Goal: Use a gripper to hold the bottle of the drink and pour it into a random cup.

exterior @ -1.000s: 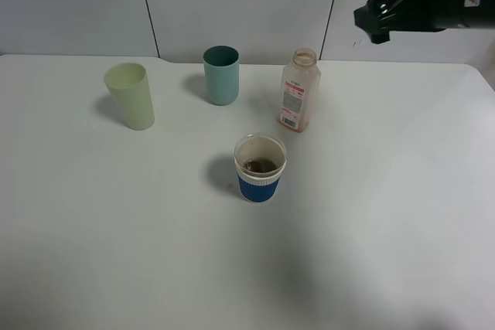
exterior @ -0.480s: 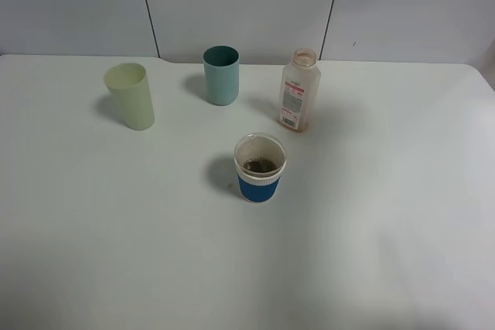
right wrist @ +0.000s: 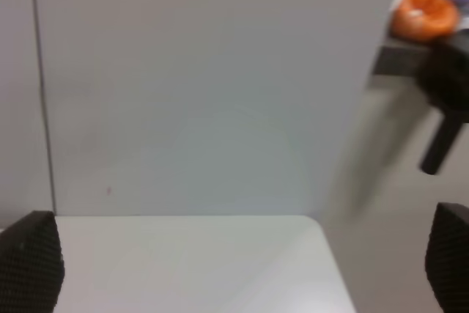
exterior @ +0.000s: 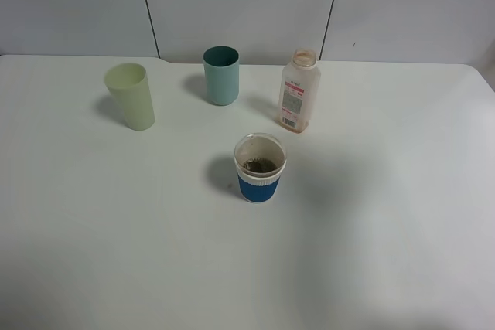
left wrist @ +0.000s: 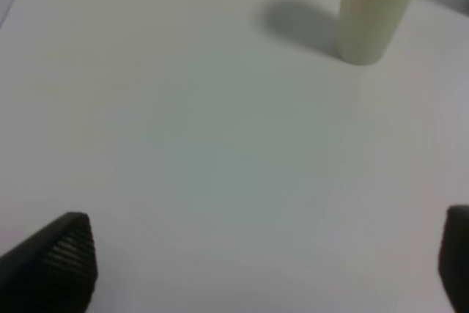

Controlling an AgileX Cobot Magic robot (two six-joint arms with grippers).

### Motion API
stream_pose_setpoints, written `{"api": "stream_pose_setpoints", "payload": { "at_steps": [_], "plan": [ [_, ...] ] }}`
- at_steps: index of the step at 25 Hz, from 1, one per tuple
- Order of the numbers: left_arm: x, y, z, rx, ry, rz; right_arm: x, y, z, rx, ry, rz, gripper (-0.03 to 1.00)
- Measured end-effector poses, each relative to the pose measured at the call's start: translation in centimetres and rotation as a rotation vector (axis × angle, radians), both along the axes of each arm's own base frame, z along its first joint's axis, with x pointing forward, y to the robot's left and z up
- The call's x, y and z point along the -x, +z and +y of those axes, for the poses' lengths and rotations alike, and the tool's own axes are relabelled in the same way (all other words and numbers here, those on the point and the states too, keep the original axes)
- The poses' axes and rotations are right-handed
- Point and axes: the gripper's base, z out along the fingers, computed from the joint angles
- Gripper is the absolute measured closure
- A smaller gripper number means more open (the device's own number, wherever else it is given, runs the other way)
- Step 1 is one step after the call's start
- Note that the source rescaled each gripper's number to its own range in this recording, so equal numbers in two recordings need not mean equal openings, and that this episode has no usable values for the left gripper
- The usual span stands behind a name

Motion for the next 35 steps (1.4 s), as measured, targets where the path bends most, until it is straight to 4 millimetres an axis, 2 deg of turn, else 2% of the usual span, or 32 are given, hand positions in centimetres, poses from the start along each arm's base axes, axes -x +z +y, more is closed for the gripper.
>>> {"api": "stream_pose_setpoints", "payload": {
  "at_steps": [4, 7, 11, 15, 19, 22, 31, 35],
  "plan": [
    [0.0, 0.0, 0.0, 0.000, 0.000, 0.000, 3.8, -0.3, -0.4, -0.010, -0.058, -0.008, -0.03],
    [0.0, 0.0, 0.0, 0.000, 0.000, 0.000, 5.7, -1.1, -0.7, -0.012, -0.100, 0.040, -0.03],
    [0.0, 0.0, 0.0, 0.000, 0.000, 0.000, 7.5, -2.3, -0.7, -0.040, -0.105, 0.128, -0.03],
    [0.0, 0.0, 0.0, 0.000, 0.000, 0.000, 8.8, -3.4, 0.3, -0.025, -0.001, 0.187, -0.03],
    [0.0, 0.0, 0.0, 0.000, 0.000, 0.000, 9.8, -4.1, 1.4, 0.009, 0.131, 0.215, -0.03],
    [0.0, 0.0, 0.0, 0.000, 0.000, 0.000, 10.5, -4.5, 1.6, 0.013, 0.155, 0.224, -0.03],
    [0.0, 0.0, 0.0, 0.000, 0.002, 0.000, 10.5, -5.0, 2.0, -0.035, 0.188, 0.260, -0.03],
    [0.0, 0.0, 0.0, 0.000, 0.003, 0.000, 9.7, -6.6, 2.0, -0.044, 0.187, 0.321, -0.03]
  ]
}}
